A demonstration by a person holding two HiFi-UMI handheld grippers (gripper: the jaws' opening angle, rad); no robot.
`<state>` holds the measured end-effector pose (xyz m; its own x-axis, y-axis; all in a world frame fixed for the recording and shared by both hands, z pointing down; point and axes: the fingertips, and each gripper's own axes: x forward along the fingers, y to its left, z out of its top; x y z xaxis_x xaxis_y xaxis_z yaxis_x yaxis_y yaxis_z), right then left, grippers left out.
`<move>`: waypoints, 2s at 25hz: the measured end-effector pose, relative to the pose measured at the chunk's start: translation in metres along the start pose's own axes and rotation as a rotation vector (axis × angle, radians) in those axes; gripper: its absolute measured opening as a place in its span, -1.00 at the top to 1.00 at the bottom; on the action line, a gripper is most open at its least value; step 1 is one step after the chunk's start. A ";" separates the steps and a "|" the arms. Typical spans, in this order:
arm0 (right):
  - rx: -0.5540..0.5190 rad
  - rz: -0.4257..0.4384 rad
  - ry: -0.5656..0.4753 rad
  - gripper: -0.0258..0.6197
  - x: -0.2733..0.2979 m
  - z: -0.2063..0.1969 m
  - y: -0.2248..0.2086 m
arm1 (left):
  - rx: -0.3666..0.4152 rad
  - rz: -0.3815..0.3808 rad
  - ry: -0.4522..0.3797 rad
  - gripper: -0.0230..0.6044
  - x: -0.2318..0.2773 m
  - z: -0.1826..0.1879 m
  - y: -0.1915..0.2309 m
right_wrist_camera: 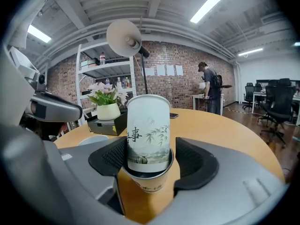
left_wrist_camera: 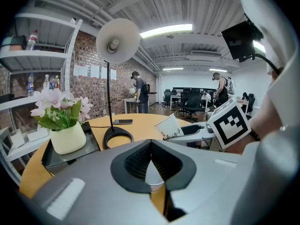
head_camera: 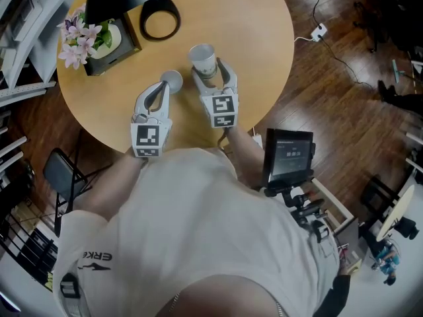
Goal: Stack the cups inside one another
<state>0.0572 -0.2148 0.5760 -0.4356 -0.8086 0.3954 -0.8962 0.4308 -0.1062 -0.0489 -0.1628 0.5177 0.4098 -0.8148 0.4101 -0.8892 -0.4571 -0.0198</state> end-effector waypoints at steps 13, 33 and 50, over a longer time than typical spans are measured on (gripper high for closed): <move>-0.027 0.031 0.034 -0.16 -0.004 -0.006 0.005 | 0.000 -0.002 0.000 0.92 0.002 -0.001 -0.001; -0.027 -0.071 -0.072 -0.05 -0.054 0.050 0.011 | -0.012 -0.012 -0.105 0.92 -0.025 0.017 0.002; -0.093 -0.169 -0.249 0.88 -0.131 0.122 0.085 | -0.026 -0.031 -0.288 0.92 -0.090 0.052 0.024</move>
<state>0.0277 -0.1209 0.4033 -0.2987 -0.9403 0.1631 -0.9511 0.3074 0.0307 -0.0966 -0.1193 0.4334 0.4744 -0.8700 0.1340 -0.8787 -0.4771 0.0135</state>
